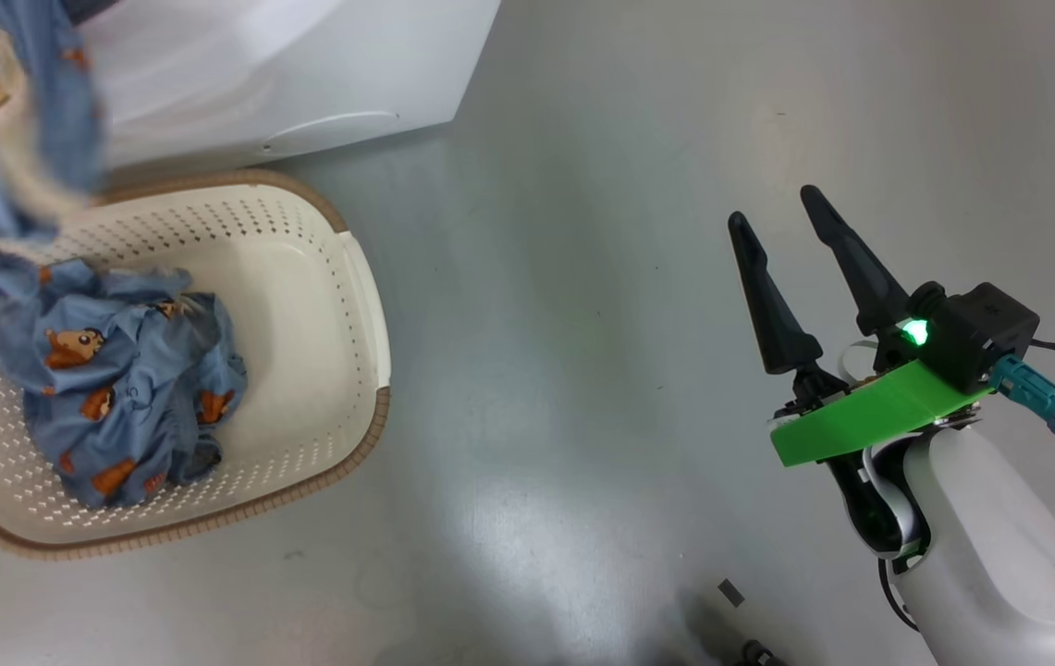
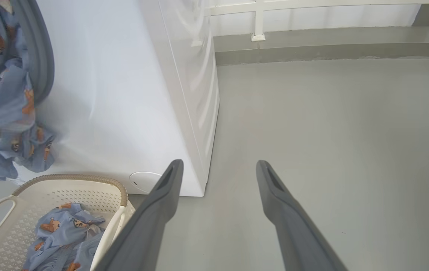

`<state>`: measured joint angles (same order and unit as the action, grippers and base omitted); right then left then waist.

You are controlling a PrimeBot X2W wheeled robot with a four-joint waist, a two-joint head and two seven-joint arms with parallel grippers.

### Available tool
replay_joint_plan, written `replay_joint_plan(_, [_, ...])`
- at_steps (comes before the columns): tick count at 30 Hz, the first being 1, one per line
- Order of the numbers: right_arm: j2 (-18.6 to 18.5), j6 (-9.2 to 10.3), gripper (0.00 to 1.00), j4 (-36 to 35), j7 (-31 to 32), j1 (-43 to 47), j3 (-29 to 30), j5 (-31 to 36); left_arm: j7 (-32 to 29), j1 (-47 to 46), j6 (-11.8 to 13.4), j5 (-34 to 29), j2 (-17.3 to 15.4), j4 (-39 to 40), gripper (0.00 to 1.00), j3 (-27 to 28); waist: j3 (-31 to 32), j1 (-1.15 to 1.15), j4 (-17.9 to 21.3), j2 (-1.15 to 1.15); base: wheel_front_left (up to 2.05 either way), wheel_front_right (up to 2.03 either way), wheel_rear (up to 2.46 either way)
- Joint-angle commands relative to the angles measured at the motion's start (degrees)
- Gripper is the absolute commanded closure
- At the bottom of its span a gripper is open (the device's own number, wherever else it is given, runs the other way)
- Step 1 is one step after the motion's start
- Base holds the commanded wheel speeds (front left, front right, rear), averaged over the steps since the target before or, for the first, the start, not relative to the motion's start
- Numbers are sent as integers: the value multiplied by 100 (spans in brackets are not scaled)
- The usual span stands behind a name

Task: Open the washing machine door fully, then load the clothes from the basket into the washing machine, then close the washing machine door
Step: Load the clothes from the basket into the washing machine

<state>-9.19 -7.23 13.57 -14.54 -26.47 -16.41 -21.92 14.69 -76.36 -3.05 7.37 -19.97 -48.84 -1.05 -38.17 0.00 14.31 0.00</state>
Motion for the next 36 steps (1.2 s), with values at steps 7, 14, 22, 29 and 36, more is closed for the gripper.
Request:
replay_joint_plan(7, [-14,-25,0,-98,-46,125,-126,-71,0,-298,-96,-101,-218,-1112,82,-49,67,0,-16,0,0,0,0])
replay_joint_plan(14, [-1,-25,0,-90,-46,120,-155,-82,-151,-714,-163,-115,-205,-1930,0,-183,91,0,-32,0,0,0,0])
replay_joint_plan(22, [2,-25,0,-73,-46,90,-144,-83,-61,-831,-203,-59,-171,-2262,0,-258,112,0,-62,0,0,0,0])
replay_joint_plan(29, [-15,-25,0,-78,-46,91,-97,-69,21,-699,-229,173,-48,-2186,0,-131,149,0,-140,0,0,0,0])
replay_joint_plan(36, [-39,-25,0,-102,-46,68,-10,-51,29,10,-77,374,123,-871,0,216,221,0,-273,0,0,0,0])
